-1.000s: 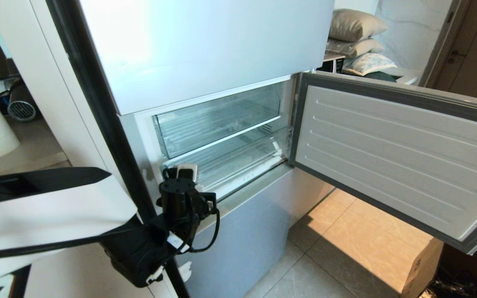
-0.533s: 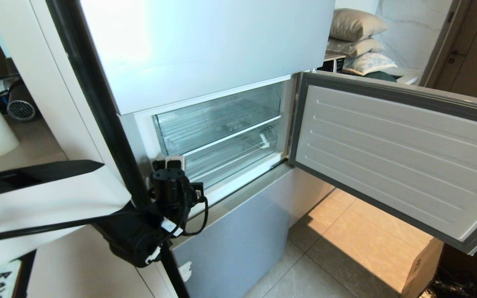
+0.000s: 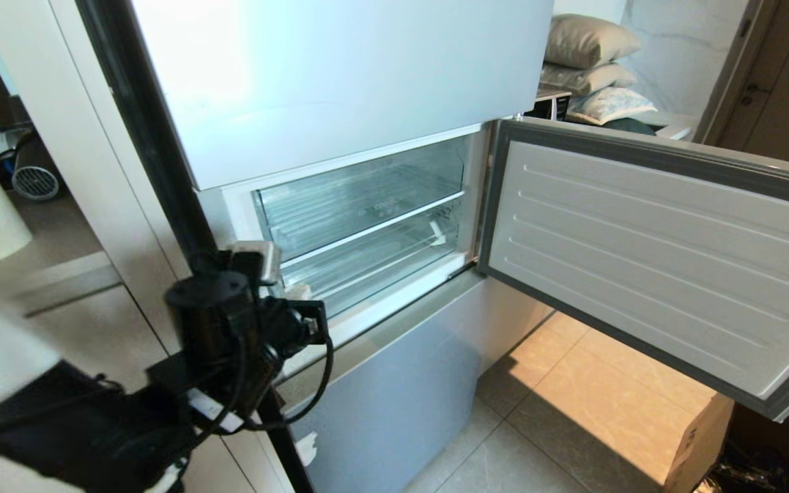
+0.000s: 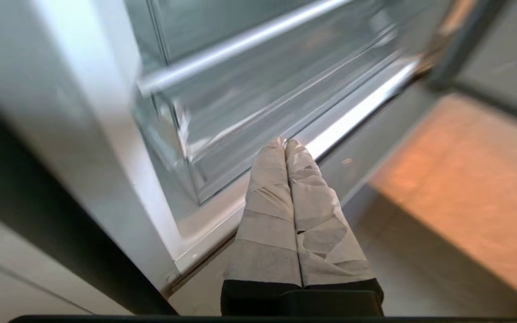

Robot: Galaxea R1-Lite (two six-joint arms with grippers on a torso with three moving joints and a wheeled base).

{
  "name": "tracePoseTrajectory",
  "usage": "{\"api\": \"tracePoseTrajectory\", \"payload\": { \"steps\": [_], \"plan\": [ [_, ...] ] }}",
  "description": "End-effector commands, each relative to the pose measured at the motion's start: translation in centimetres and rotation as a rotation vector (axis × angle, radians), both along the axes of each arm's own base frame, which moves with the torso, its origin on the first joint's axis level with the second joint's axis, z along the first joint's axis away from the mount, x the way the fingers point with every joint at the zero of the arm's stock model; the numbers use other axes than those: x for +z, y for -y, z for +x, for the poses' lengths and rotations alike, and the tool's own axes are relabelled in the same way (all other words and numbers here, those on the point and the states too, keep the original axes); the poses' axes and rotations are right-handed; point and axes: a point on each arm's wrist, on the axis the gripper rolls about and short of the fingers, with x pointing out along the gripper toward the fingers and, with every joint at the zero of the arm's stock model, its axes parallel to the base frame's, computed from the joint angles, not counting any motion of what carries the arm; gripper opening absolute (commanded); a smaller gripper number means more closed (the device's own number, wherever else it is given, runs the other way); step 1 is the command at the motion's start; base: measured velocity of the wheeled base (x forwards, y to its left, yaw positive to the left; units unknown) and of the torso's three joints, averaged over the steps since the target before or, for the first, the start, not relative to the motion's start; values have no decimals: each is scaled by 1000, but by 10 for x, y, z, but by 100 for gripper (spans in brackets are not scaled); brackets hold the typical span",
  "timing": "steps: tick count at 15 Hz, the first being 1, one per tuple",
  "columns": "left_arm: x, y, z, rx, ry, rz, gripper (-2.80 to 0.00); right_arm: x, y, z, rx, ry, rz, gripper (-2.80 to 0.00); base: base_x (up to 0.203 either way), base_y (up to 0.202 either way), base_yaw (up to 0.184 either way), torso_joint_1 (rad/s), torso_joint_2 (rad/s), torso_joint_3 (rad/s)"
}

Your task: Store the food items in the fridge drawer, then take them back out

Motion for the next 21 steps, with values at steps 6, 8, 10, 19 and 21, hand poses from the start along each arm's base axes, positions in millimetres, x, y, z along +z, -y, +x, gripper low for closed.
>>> {"api": "tracePoseTrajectory", "payload": {
  "steps": [6, 8, 10, 19, 21],
  "plan": [
    [76, -97, -159, -109, 312, -181, -280, 0, 0, 0, 1, -1, -1, -280, 0, 0, 0, 0, 0, 0],
    [74, -125, -192, -13, 352, -191, -280, 0, 0, 0, 1, -1, -1, -280, 0, 0, 0, 0, 0, 0],
    [61, -148, -213, 195, 343, -140, -280, 0, 0, 0, 1, -1, -1, -280, 0, 0, 0, 0, 0, 0],
    [-65, -154, -288, 73, 23, 113, -280, 0, 0, 0, -4, -1, 3, -280, 0, 0, 0, 0, 0, 0],
    [-65, -154, -287, 93, 29, 30, -280, 0, 0, 0, -4, -1, 3, -280, 0, 0, 0, 0, 0, 0]
  ]
}}
